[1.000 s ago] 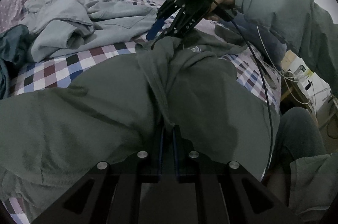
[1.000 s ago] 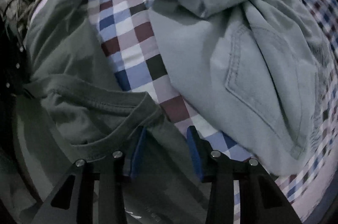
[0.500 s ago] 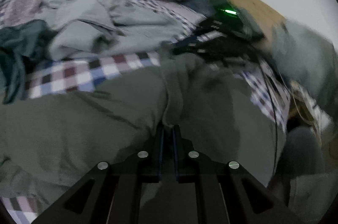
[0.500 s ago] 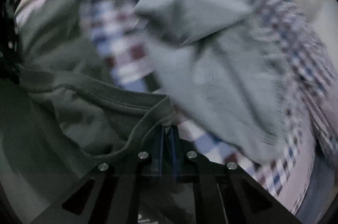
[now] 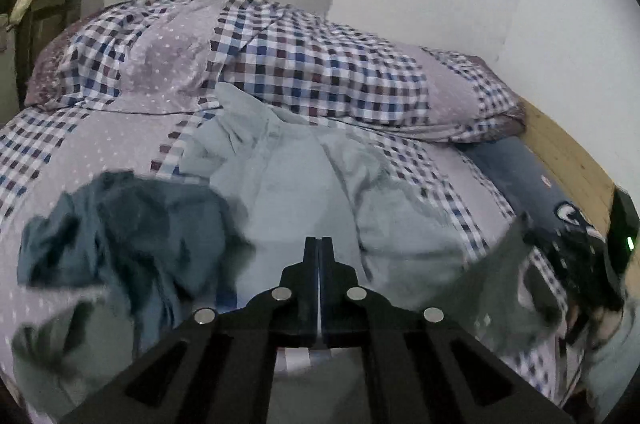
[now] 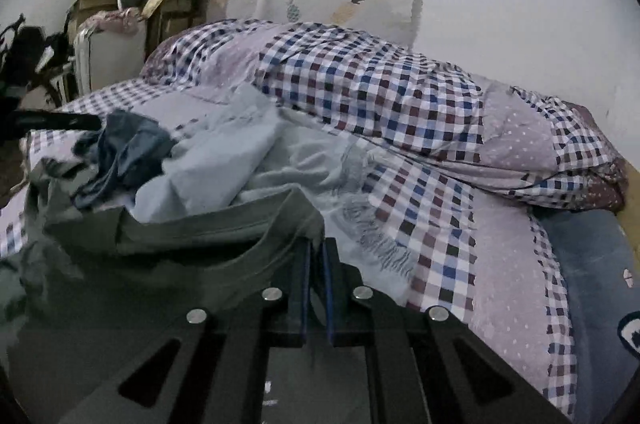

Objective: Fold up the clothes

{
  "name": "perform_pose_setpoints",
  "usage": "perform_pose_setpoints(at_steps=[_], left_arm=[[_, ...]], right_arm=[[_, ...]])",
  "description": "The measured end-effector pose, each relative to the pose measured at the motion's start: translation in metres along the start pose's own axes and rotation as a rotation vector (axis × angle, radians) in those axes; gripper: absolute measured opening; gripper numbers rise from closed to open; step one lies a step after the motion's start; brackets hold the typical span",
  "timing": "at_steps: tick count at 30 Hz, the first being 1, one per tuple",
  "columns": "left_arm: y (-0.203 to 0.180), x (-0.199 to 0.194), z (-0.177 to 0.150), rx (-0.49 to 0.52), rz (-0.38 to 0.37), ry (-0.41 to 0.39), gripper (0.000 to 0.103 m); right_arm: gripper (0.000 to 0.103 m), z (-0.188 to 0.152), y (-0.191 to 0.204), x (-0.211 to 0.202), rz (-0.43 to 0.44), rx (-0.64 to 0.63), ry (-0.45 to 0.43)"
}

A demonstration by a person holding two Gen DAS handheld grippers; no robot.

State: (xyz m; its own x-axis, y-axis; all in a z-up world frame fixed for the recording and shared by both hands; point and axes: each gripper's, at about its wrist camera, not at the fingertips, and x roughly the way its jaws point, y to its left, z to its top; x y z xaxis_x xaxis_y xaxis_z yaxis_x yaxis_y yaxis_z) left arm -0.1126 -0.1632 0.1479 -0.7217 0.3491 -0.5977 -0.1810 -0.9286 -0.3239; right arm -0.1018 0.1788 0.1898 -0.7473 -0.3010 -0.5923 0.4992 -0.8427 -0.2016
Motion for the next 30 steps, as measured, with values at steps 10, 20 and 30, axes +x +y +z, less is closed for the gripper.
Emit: perform_pose_setpoints(at_steps=[10, 20, 30], left_arm=[[-0.032, 0.013, -0.040, 0.253, -0.285, 0.222, 0.056], [-0.123, -0.014, -0.148, 0.816, -0.026, 0.168, 0.059], [-0.142, 0.029, -0.164, 0.831, 0.011, 0.221, 0.058]], right_arm=[[0.004, -0.019, 0.003, 0.027, 0.051, -0.003, 0.056], [0.005, -0.030, 0.009, 0.031, 0.056, 0.016, 0.075], [0.005, -0.036, 0.002, 0.033, 0.063, 0.055, 0.086]])
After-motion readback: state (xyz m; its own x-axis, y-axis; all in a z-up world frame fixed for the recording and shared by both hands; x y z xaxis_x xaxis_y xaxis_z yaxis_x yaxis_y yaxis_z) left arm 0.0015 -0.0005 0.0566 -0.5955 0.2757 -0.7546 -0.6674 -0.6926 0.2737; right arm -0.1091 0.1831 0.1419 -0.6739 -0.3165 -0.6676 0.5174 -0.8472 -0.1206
